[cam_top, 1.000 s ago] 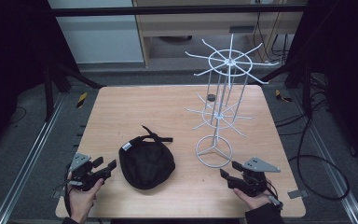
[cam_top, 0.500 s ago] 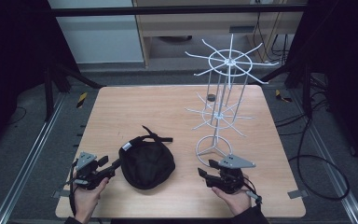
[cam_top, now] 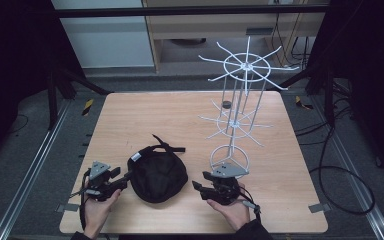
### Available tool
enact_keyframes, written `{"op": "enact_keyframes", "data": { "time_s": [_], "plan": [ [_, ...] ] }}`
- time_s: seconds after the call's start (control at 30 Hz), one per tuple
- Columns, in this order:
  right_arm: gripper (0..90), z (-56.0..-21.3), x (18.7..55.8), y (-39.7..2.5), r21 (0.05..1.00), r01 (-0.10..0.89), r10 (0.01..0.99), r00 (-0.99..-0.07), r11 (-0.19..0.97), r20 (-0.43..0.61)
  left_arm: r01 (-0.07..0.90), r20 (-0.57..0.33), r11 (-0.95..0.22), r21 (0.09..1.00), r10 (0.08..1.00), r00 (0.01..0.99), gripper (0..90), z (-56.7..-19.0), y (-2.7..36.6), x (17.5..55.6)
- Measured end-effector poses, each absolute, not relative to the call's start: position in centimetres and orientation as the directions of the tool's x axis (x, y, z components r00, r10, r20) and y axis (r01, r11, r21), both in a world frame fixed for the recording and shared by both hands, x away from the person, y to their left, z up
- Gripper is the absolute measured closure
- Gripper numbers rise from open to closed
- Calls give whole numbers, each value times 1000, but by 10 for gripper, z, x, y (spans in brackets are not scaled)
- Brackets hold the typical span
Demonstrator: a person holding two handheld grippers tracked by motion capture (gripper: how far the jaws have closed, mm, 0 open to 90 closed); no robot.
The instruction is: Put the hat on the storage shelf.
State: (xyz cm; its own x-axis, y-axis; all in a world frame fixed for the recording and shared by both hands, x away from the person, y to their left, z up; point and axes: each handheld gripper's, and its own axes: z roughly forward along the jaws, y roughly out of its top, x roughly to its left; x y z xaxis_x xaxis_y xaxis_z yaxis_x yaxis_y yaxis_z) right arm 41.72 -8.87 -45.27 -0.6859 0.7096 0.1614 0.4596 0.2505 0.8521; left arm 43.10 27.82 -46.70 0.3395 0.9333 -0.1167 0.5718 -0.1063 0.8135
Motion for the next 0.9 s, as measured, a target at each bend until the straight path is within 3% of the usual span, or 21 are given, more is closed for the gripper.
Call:
{"op": "enact_keyframes", "data": {
  "time_s": [0.13,0.73,0.9],
  "plan": [
    [472,-452,420,-81,853,460,706,-689,249,165,584,-113,-120,803,931,346,485,-470,275,435],
    [472,-456,431,-47,831,485,703,-690,272,173,646,-130,-141,750,927,353,679,-478,268,440],
    [519,-460,434,-45,820,499,705,-687,280,177,653,-143,-136,745,924,356,697,-478,266,437]
  ]
}}
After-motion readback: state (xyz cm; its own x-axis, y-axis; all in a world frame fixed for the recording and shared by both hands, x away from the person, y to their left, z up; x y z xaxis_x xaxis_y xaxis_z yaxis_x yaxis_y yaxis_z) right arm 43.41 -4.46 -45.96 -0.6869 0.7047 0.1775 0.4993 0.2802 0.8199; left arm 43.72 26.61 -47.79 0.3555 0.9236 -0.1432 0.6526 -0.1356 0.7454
